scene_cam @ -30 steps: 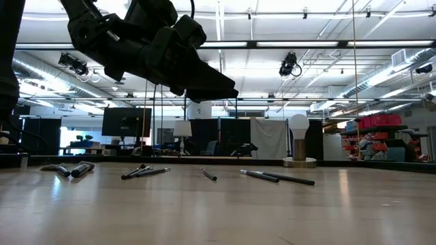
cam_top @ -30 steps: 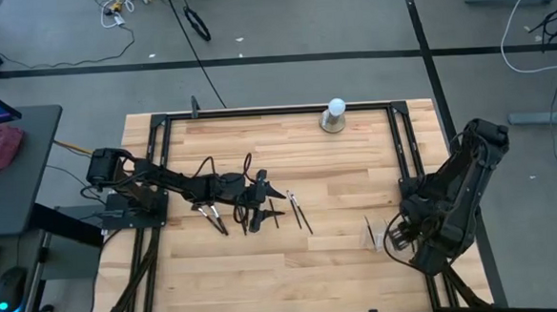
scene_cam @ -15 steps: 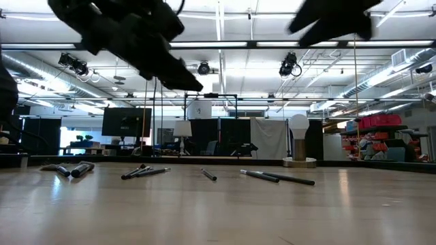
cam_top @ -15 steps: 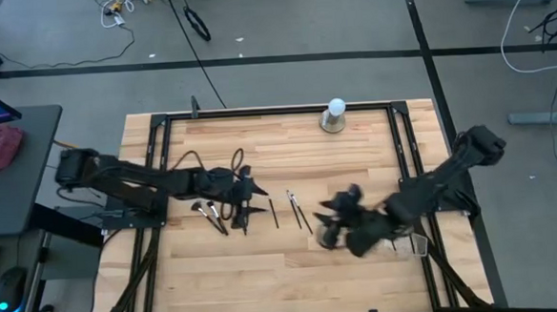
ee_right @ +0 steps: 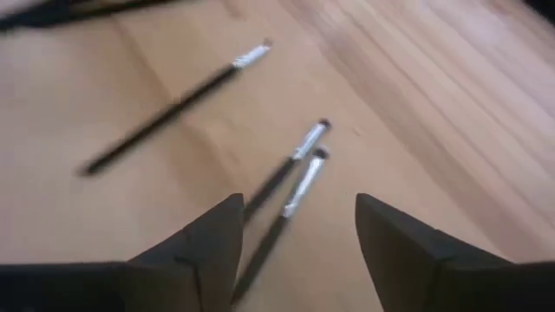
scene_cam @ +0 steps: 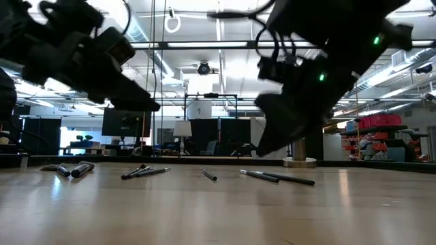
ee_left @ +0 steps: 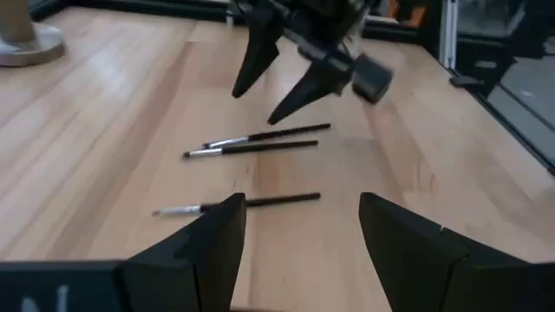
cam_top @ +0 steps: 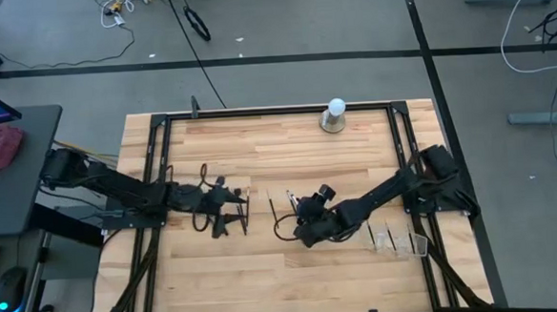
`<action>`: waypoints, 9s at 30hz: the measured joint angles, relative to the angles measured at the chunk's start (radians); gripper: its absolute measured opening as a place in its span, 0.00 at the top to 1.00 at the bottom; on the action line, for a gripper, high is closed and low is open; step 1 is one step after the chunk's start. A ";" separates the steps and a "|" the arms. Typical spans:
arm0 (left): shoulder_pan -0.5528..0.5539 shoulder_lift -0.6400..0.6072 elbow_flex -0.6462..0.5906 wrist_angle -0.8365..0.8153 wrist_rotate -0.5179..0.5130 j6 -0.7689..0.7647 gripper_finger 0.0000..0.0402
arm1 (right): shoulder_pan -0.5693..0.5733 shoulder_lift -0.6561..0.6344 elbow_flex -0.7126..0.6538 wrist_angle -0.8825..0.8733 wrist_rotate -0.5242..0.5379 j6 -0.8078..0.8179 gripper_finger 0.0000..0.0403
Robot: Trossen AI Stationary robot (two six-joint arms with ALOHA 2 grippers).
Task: Put items in baskets/containers
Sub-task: Put the black eyeshadow brush into the transparent organizer
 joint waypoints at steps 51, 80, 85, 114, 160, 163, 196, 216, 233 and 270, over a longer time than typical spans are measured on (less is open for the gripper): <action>-0.073 0.363 0.168 0.573 0.029 0.237 0.42 | 0.030 -0.241 -0.426 1.342 -0.266 -0.596 0.98; -0.070 0.499 0.378 0.616 0.080 0.268 0.92 | 0.077 -0.242 -0.424 1.325 -0.291 -0.633 0.98; -0.071 0.499 0.378 0.579 0.075 0.267 0.97 | 0.078 -0.242 -0.424 1.286 -0.291 -0.622 0.96; -0.007 0.499 0.378 0.431 0.034 0.135 0.96 | 0.022 -0.217 -0.002 0.256 -0.224 -0.482 0.88; -0.006 0.499 0.378 0.373 0.076 0.144 0.52 | 0.574 -0.425 -0.150 -0.768 0.085 1.068 0.93; -0.006 0.499 0.378 0.373 0.076 0.144 0.52 | 0.573 -0.425 -0.150 -0.769 0.031 1.069 0.86; -0.006 0.350 0.377 0.006 -0.069 0.144 0.52 | 0.032 -0.280 -0.212 0.377 -0.042 -0.111 0.46; -0.020 0.303 0.377 -0.082 -0.131 0.140 0.52 | -0.060 0.086 -0.207 0.512 -0.124 -0.101 0.66; -0.036 0.303 0.377 -0.081 -0.124 0.169 0.52 | -0.115 -0.011 -0.371 0.735 -0.318 -0.352 0.98; -0.091 0.484 0.378 0.568 0.080 0.353 0.62 | 0.050 -0.241 -0.427 1.352 -0.466 -0.625 0.98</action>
